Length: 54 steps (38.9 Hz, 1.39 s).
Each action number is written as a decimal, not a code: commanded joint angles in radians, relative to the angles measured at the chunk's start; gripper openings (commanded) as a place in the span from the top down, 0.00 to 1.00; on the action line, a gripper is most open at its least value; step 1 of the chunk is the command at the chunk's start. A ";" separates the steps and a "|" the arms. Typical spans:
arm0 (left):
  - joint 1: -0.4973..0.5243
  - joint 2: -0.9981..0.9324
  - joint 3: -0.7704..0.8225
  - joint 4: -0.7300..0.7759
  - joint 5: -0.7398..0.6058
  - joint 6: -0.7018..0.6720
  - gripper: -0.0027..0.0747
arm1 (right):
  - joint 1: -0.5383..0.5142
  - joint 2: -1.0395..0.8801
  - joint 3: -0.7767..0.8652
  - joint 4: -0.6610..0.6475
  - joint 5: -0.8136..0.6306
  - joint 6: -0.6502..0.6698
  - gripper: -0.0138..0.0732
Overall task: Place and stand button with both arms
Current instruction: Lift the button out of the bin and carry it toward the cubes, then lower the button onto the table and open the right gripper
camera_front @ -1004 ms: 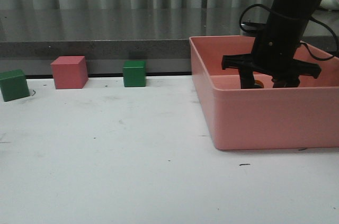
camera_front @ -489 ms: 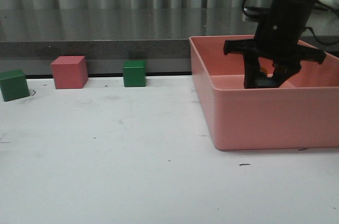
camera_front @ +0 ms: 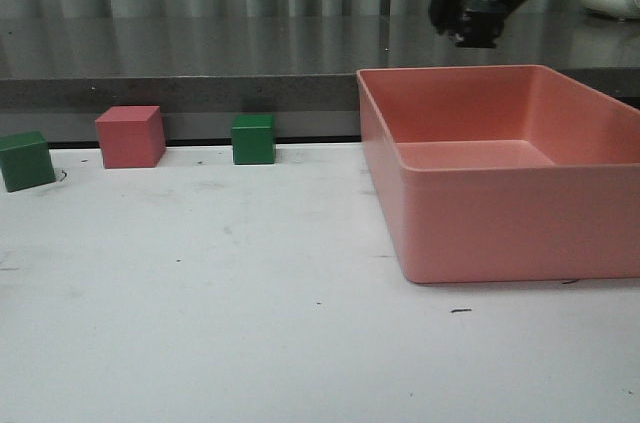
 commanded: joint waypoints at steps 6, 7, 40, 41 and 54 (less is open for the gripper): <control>0.000 0.015 -0.036 -0.006 -0.085 -0.006 0.14 | 0.175 -0.025 -0.033 0.004 -0.043 -0.019 0.52; 0.000 0.015 -0.036 -0.006 -0.085 -0.006 0.14 | 0.195 -0.014 -0.033 0.010 -0.048 -0.019 0.52; 0.000 0.015 -0.036 -0.006 -0.085 -0.006 0.14 | 0.401 0.462 -0.333 0.074 0.002 0.243 0.52; 0.000 0.015 -0.036 -0.006 -0.085 -0.006 0.14 | 0.401 0.462 -0.333 0.074 -0.003 0.246 0.52; 0.000 0.015 -0.036 -0.006 -0.085 -0.006 0.14 | 0.401 0.505 -0.333 0.074 -0.033 0.249 0.52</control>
